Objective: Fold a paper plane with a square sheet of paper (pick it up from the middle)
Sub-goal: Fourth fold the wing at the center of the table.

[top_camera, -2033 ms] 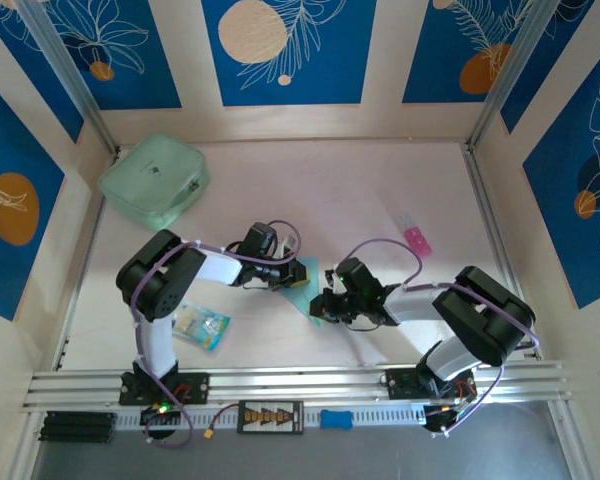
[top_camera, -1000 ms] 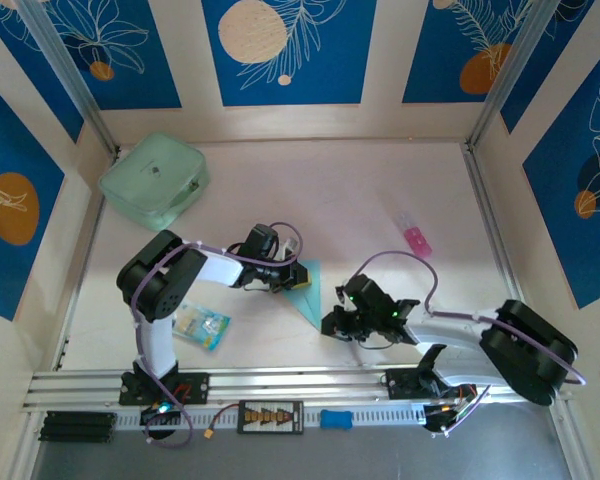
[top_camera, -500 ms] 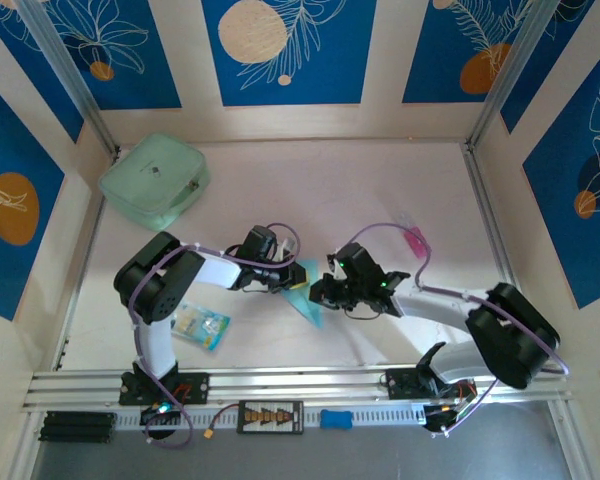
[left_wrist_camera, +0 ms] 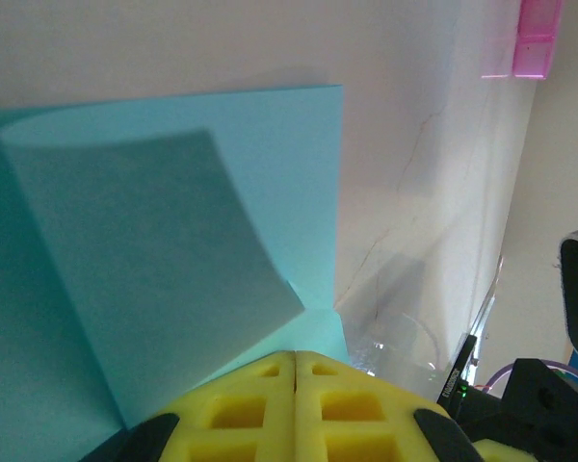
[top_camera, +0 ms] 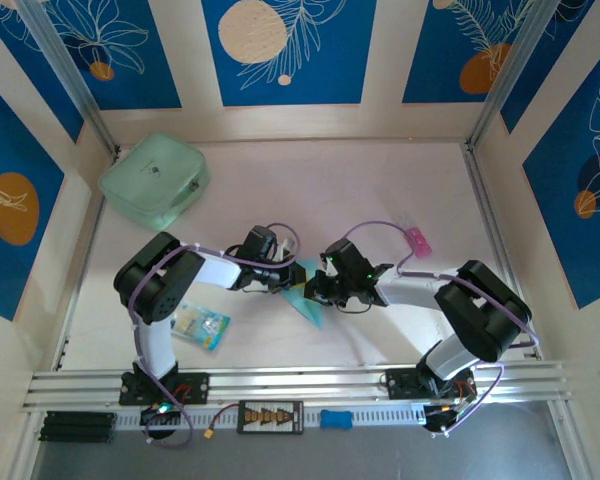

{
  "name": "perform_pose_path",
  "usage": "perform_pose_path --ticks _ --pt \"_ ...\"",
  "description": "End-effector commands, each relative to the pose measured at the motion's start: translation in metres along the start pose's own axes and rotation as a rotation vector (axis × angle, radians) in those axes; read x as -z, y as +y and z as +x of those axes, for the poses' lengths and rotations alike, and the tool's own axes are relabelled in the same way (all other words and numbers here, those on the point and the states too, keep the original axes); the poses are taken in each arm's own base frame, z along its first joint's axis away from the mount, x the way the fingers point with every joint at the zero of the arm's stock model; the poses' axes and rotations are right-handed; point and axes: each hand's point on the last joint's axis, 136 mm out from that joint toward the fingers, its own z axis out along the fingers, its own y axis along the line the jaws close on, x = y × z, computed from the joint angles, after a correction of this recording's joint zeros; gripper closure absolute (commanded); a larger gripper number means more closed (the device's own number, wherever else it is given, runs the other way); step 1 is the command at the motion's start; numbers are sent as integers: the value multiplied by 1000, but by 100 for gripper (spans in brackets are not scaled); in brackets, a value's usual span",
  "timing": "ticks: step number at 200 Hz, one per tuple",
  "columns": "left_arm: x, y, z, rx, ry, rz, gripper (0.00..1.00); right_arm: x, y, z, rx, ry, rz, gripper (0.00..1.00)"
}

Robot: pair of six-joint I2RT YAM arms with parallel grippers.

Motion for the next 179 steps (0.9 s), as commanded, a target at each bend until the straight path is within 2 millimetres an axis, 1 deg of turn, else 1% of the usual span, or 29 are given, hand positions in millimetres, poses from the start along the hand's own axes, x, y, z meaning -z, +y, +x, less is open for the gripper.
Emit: perform_pose_path --ticks 1,19,54,71,93,109,125,133,149,179 --pt "-1 27 10 51 9 -88 94 -4 -4 2 -26 18 -4 90" --pt "-1 26 10 49 11 -88 94 -6 -15 9 -50 24 -2 90" --pt "-2 24 9 43 14 -83 94 -8 -50 30 -103 58 79 91" --pt "-2 23 9 37 13 -82 94 -7 -61 37 -124 59 87 91" --pt "1 17 7 14 6 -70 93 -7 -65 41 -126 74 97 91" --pt "7 6 2 -29 -12 -59 89 -7 -65 41 -123 77 102 92" --pt "13 -7 0 -75 -17 -46 88 -8 -66 41 -119 82 105 93" --pt "16 -11 1 -87 -13 -41 94 -7 -66 41 -118 84 104 93" --pt "18 -14 5 -102 2 -33 100 -7 -66 41 -119 83 104 93" --pt "13 -19 26 -115 60 -2 100 -7 -69 42 -126 84 109 93"
